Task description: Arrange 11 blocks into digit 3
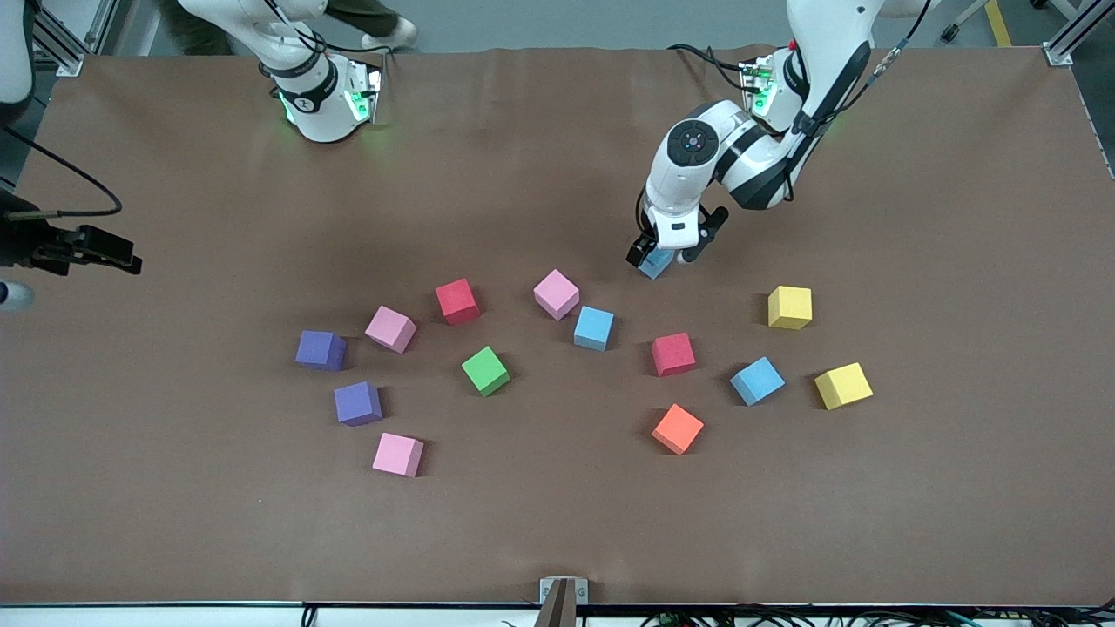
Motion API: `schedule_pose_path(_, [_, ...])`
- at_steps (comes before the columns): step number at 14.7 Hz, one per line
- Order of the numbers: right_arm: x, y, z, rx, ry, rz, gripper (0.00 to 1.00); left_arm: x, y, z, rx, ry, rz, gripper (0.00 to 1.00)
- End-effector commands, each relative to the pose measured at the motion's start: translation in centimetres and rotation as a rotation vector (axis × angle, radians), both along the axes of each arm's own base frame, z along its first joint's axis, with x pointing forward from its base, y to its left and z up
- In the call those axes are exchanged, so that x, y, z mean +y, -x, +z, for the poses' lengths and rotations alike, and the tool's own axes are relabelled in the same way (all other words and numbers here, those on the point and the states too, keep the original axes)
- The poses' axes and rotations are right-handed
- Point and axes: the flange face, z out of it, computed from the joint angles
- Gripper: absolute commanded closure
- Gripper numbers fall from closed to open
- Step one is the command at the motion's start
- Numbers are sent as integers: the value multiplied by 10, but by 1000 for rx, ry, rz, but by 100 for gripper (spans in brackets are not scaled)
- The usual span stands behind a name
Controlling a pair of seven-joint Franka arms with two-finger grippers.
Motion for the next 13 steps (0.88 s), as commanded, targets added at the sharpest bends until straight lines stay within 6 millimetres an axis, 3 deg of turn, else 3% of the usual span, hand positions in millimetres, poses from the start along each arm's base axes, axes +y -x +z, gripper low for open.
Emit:
schedule_pose_path(1, [-2, -16, -26, 6, 0, -2, 0, 1, -2, -7, -16, -8, -24, 26])
schedule_pose_path(3, [9, -17, -25, -3, 6, 5, 0, 1, -4, -5, -29, -12, -43, 50])
schedule_pose_path(4, [15, -17, -26, -1, 10, -19, 0, 0, -4, -4, -37, -13, -57, 57])
schedule_pose_path(6, [23, -16, -26, 5, 21, -121, 0, -7, -5, 4, -68, -16, -106, 60])
schedule_pose_path(8, [46, -16, -26, 8, 32, -176, 0, -20, -5, 14, -103, -22, -165, 61])
schedule_pose_path(11, [72, -14, -27, 21, 42, -257, 0, -55, 4, 31, -140, -27, -256, 61])
schedule_pose_path(13, [86, -14, -26, 13, 36, -248, 0, -89, 25, 38, -144, -24, -330, 61])
